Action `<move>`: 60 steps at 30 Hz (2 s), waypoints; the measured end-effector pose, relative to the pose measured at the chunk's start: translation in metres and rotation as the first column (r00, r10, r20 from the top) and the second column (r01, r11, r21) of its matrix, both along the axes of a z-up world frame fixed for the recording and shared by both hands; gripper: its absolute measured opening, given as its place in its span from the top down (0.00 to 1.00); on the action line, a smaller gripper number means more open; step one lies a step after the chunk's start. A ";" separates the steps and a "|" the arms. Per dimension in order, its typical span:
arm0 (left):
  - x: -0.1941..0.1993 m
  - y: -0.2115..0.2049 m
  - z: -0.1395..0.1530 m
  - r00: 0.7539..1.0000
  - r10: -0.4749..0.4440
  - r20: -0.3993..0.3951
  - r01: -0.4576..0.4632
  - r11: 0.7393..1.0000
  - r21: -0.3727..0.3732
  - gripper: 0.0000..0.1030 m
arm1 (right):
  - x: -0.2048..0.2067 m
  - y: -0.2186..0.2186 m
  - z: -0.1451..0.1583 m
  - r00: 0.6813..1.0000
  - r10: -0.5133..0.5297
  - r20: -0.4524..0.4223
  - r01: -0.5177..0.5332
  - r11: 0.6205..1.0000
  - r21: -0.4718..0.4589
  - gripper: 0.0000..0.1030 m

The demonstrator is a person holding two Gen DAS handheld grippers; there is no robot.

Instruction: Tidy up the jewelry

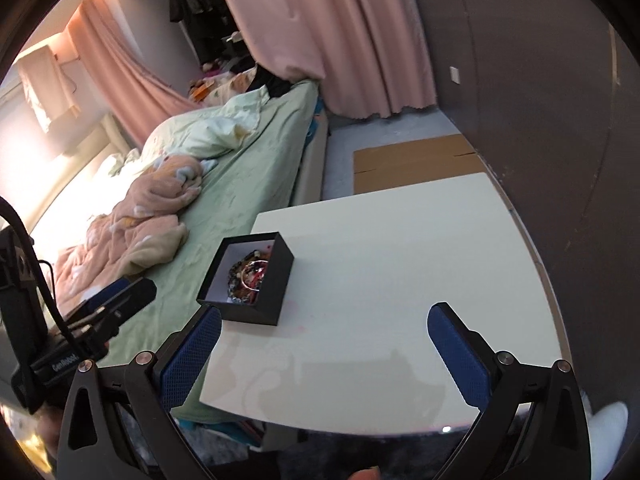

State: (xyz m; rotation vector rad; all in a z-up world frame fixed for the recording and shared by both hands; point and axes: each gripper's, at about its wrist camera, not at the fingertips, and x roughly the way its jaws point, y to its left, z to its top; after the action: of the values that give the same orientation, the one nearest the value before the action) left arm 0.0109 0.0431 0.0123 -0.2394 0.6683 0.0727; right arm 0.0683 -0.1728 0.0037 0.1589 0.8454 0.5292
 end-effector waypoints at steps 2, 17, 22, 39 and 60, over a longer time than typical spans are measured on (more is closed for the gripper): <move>0.000 -0.005 0.000 1.000 -0.001 -0.004 0.001 1.000 0.010 0.04 | -0.004 -0.007 0.002 1.000 -0.014 0.012 0.014 1.000 0.001 0.00; -0.002 -0.030 0.002 1.000 -0.011 0.011 0.011 0.998 0.060 0.04 | -0.020 -0.045 0.010 0.996 -0.060 0.060 0.059 0.998 0.013 0.00; -0.002 -0.031 0.003 1.000 -0.011 0.015 0.010 0.999 0.048 0.04 | -0.026 -0.044 0.016 0.996 -0.048 0.069 0.045 0.998 0.045 0.00; 0.007 -0.032 0.003 1.000 -0.015 -0.010 0.015 0.998 0.055 0.04 | -0.022 -0.032 0.012 0.996 -0.061 0.069 0.062 0.998 -0.019 0.00; 0.005 -0.034 0.006 1.000 -0.016 -0.006 0.016 0.998 0.053 0.04 | -0.020 -0.033 0.010 0.996 -0.071 0.062 0.071 0.997 -0.006 0.00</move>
State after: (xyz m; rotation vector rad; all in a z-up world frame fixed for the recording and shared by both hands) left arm 0.0163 0.0094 0.0184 -0.1829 0.6729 0.0757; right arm 0.0482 -0.2063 0.0142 0.1638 0.7790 0.4617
